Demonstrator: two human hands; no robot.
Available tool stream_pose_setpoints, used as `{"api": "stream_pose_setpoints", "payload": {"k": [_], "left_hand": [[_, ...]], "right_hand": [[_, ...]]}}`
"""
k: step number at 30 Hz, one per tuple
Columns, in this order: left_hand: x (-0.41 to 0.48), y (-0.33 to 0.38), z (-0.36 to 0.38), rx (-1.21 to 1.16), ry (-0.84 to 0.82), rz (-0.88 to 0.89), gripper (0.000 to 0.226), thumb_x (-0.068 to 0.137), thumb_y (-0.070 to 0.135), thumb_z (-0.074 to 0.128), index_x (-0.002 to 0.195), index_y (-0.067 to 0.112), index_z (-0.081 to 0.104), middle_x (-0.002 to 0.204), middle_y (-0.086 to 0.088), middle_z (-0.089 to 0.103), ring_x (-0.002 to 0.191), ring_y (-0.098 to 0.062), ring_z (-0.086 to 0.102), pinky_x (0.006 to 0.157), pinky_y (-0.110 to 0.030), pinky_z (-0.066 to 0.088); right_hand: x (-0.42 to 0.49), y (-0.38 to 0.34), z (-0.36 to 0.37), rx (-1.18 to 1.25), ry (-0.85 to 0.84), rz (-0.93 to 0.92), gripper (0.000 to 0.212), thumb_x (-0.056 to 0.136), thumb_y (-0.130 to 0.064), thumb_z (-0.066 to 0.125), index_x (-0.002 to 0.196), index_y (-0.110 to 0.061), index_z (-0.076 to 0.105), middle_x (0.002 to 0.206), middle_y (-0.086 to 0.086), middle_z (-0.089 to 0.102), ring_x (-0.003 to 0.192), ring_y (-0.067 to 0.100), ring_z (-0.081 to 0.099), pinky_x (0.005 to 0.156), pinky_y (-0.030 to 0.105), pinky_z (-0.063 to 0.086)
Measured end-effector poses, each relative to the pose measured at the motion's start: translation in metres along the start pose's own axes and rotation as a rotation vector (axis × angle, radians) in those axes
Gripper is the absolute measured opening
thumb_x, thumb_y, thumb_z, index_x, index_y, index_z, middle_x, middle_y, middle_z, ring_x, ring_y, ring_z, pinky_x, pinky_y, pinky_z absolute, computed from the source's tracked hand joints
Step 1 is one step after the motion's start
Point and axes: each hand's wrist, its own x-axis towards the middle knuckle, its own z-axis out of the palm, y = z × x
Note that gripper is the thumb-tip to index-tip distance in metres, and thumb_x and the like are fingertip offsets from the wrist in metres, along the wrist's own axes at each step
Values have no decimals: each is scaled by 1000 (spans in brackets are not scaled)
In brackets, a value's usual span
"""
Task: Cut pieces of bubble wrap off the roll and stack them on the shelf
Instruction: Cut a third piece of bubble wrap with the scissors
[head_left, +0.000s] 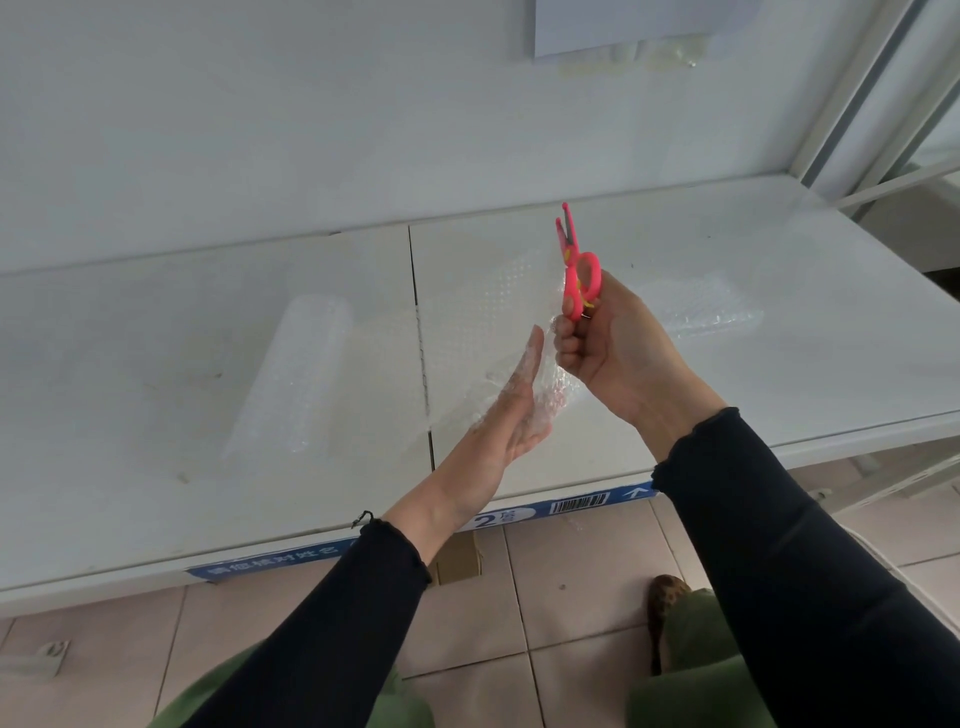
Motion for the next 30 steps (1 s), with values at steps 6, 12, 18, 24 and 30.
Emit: {"api": "stream_pose_setpoints", "payload": {"k": [6, 12, 18, 24, 30], "left_hand": [[5, -1, 3, -76, 11, 15, 44, 108, 53, 16, 149, 66, 8, 169, 21, 2, 151, -10, 32, 124, -36, 29], [15, -6, 10, -519, 124, -125, 56, 102, 65, 31, 155, 47, 30, 162, -9, 37, 148, -23, 40, 116, -54, 39], [0, 19, 11, -202, 113, -324, 78, 91, 75, 43, 155, 30, 38, 160, 10, 39, 147, -12, 37, 116, -45, 42], [-38, 39, -33, 326, 86, -362, 62, 90, 74, 43, 117, 28, 75, 118, 16, 75, 109, 0, 69, 95, -34, 58], [-32, 36, -69, 569, 647, -42, 59, 100, 48, 54, 60, 5, 63, 63, -11, 68, 58, -19, 62, 68, -31, 49]], "right_hand": [[2, 0, -3, 67, 18, -49, 38, 95, -48, 62, 70, -20, 53, 60, -3, 49, 56, 10, 41, 54, 21, 38], [0, 1, -6, -146, 43, -44, 40, 93, -53, 58, 69, -21, 54, 73, 0, 61, 61, 13, 49, 63, 27, 42], [-1, 8, -6, -344, 98, -30, 37, 93, -55, 56, 82, -21, 59, 87, -2, 72, 84, 15, 62, 93, 39, 50], [-3, 6, -9, -360, 99, -25, 37, 93, -57, 56, 85, -22, 60, 86, -4, 73, 89, 15, 63, 95, 41, 49], [-1, 10, -10, -450, 259, -239, 34, 97, -51, 54, 95, -18, 57, 90, 0, 65, 80, 13, 55, 80, 35, 47]]}}
